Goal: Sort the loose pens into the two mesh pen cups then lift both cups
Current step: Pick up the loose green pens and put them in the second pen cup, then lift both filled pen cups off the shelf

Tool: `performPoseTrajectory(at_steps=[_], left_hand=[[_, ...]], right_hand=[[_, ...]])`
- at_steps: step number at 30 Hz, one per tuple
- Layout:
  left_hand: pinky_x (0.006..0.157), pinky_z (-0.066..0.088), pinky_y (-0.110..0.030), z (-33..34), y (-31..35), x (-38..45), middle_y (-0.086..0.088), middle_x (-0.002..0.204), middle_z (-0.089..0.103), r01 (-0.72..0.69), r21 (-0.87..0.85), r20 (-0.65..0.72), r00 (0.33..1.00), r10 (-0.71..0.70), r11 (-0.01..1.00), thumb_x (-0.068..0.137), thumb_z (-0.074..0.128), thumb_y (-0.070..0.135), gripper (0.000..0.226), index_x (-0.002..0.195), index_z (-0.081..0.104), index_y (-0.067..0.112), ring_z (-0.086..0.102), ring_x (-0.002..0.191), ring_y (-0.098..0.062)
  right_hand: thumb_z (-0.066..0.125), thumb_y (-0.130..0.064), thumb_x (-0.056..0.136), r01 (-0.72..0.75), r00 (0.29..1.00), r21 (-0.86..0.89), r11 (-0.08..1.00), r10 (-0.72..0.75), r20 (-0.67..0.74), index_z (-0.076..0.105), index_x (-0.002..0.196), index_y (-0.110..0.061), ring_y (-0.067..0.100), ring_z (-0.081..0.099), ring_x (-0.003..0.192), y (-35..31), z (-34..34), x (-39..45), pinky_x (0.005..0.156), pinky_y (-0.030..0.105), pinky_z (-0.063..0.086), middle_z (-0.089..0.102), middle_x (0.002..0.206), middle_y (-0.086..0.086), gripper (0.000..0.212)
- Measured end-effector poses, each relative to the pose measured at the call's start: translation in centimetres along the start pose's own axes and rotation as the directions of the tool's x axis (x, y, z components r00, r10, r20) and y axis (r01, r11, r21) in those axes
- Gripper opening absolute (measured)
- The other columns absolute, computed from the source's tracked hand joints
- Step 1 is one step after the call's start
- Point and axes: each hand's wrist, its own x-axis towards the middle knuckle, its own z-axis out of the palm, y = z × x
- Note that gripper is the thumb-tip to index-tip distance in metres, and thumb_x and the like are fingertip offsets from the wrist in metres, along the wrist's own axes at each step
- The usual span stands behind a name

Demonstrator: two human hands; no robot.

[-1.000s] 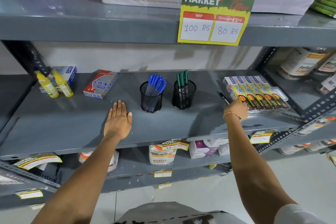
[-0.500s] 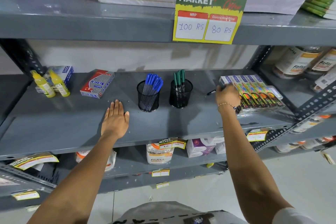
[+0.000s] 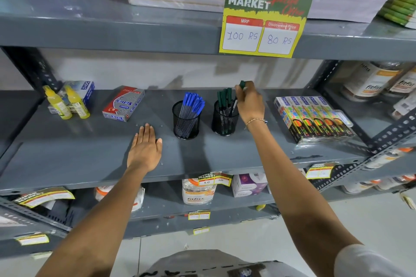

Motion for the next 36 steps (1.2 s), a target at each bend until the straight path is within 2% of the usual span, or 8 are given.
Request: performPoseTrajectory(at_steps=[7, 15, 19, 23, 26, 30, 32, 36], left_hand=[[0.122, 0.002, -0.038, 0.1, -0.1, 0.1, -0.014, 0.161, 0.002, 0.001, -0.005, -0.006, 1.000, -0.001, 1.000, 0.100, 0.016, 0.033, 0.060, 0.149, 0.004, 0.001, 0.001, 0.149, -0.025], [0.122, 0.002, -0.038, 0.4, -0.4, 0.1, -0.014, 0.161, 0.003, -0.004, 0.001, -0.015, 1.000, 0.005, 1.000, 0.100, 0.015, 0.034, 0.060, 0.149, 0.004, 0.001, 0.001, 0.149, -0.025], [0.122, 0.002, -0.038, 0.3, -0.5, 0.2, -0.014, 0.161, 0.003, -0.007, -0.040, 0.002, 1.000, 0.007, 0.999, 0.100, 0.017, 0.035, 0.060, 0.149, 0.005, 0.001, 0.001, 0.149, -0.025], [0.121, 0.007, -0.040, -2.5, 0.6, 0.7, -0.014, 0.160, 0.011, 0.088, -0.447, -0.030, 0.993, -0.113, 0.890, 0.101, 0.028, 0.035, 0.059, 0.149, 0.015, 0.003, 0.006, 0.149, -0.026], [0.118, 0.015, -0.038, -6.9, 2.6, 2.6, -0.011, 0.159, 0.017, 0.030, -0.653, -0.159, 0.972, -0.175, 0.757, 0.100, 0.035, 0.036, 0.059, 0.150, 0.018, 0.009, 0.016, 0.147, -0.026], [0.111, 0.027, -0.037, -11.5, 7.3, 5.0, -0.015, 0.156, 0.026, -0.160, -0.630, -0.137, 0.986, 0.093, 0.760, 0.099, 0.041, 0.028, 0.059, 0.151, 0.016, 0.017, 0.030, 0.141, -0.030], [0.111, 0.027, -0.040, -11.7, 9.2, 5.5, -0.025, 0.153, 0.026, -0.240, -0.545, -0.105, 0.970, 0.219, 0.803, 0.099, 0.043, 0.021, 0.060, 0.151, 0.013, 0.014, 0.030, 0.140, -0.037], [0.112, 0.017, -0.023, -10.6, 10.6, 6.5, -0.018, 0.157, 0.021, -0.259, -0.550, -0.044, 0.958, 0.283, 0.794, 0.098, 0.042, 0.008, 0.054, 0.149, 0.023, 0.011, 0.025, 0.143, -0.022]], right_hand=[[0.046, -0.040, 0.095, -0.121, 0.984, -0.120, 0.985, 0.134, 0.114, 0.056, 0.099, -0.005, 0.037, 0.060, 0.095, 0.4, 1.8, -0.6, 0.062, 0.032, 0.038, 0.064, 0.100, 0.019, 0.036], [0.053, -0.047, 0.090, -0.125, 0.970, -0.207, 0.970, 0.163, 0.179, 0.054, 0.127, -0.015, 0.036, 0.053, 0.115, 0.5, 1.4, -0.4, 0.081, 0.043, 0.051, 0.053, 0.128, 0.015, 0.049], [0.050, -0.044, 0.093, -0.193, 0.967, -0.115, 0.975, 0.208, 0.147, 0.055, 0.124, -0.012, 0.033, 0.059, 0.108, 0.1, 1.0, -0.6, 0.085, 0.042, 0.052, 0.058, 0.123, 0.015, 0.046], [0.056, -0.029, 0.093, -0.223, 0.975, 0.165, 0.961, 0.223, 0.021, 0.065, 0.092, -0.008, 0.026, 0.064, 0.079, -2.0, 1.2, -2.7, 0.070, 0.026, 0.048, 0.069, 0.088, 0.010, 0.023], [0.065, -0.029, 0.087, -0.253, 0.966, 0.295, 0.921, 0.226, 0.124, 0.067, 0.103, -0.006, 0.023, 0.066, 0.083, -4.4, 3.1, -5.2, 0.069, 0.014, 0.040, 0.072, 0.093, 0.011, 0.028], [0.068, -0.029, 0.084, -0.244, 0.959, 0.237, 0.940, 0.199, 0.202, 0.056, 0.124, -0.002, 0.029, 0.062, 0.100, -6.5, 5.2, -5.7, 0.088, 0.030, 0.045, 0.066, 0.110, 0.017, 0.050], [0.067, -0.027, 0.085, -0.242, 0.961, 0.203, 0.949, 0.205, 0.187, 0.059, 0.117, 0.000, 0.030, 0.063, 0.093, -7.0, 5.6, -4.9, 0.079, 0.029, 0.045, 0.066, 0.107, 0.019, 0.043], [0.064, -0.012, 0.084, -0.143, 0.982, 0.149, 0.978, 0.120, 0.149, 0.064, 0.079, -0.001, 0.020, 0.047, 0.059, -6.9, 6.2, -4.0, 0.054, 0.025, 0.026, 0.053, 0.066, 0.010, 0.012]])
